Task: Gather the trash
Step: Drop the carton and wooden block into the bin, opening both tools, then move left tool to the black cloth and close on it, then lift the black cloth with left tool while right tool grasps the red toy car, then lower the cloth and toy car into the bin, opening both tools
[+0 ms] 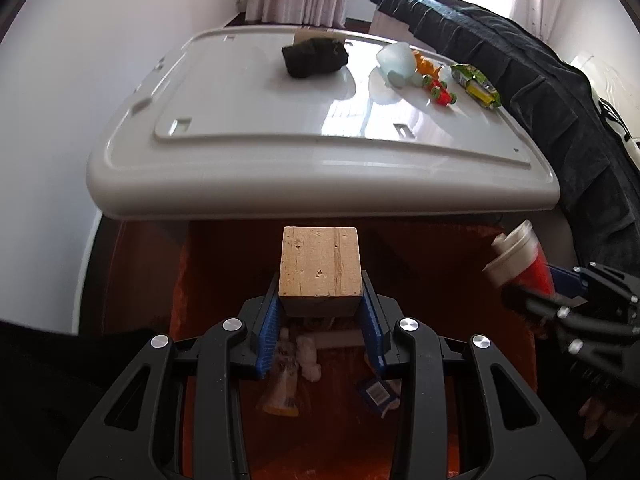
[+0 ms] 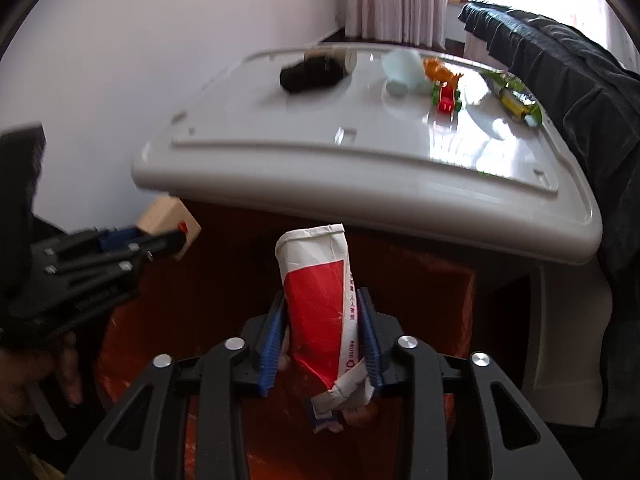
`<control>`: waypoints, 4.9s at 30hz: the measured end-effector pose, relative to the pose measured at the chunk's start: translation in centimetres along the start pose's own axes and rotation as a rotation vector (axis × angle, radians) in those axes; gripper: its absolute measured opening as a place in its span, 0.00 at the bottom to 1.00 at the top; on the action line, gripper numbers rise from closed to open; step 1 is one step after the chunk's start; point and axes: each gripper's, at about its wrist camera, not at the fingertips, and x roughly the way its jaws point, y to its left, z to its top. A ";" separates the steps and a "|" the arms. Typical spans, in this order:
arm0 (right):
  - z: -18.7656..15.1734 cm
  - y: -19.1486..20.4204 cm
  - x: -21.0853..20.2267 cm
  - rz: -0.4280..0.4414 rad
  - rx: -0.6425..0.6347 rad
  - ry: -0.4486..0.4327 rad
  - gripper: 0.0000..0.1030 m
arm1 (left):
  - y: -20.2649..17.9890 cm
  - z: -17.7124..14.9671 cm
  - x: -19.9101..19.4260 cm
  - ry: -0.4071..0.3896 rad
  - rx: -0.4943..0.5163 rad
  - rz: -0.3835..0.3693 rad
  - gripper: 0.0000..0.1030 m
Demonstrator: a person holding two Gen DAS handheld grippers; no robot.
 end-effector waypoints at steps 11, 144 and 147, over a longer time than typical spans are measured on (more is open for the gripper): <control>1.1 -1.2 -1.8 -0.094 0.051 -0.097 0.95 | 0.1 0.7 -2.1 -0.090 -0.024 0.007 0.85; 1.0 1.5 -4.9 -0.062 -0.064 -0.128 0.38 | -0.1 -1.4 -5.7 -0.103 -0.027 -0.048 0.48; 0.6 1.5 -4.7 -0.090 -0.047 -0.119 0.71 | -0.2 -1.5 -5.7 -0.093 -0.034 -0.033 0.62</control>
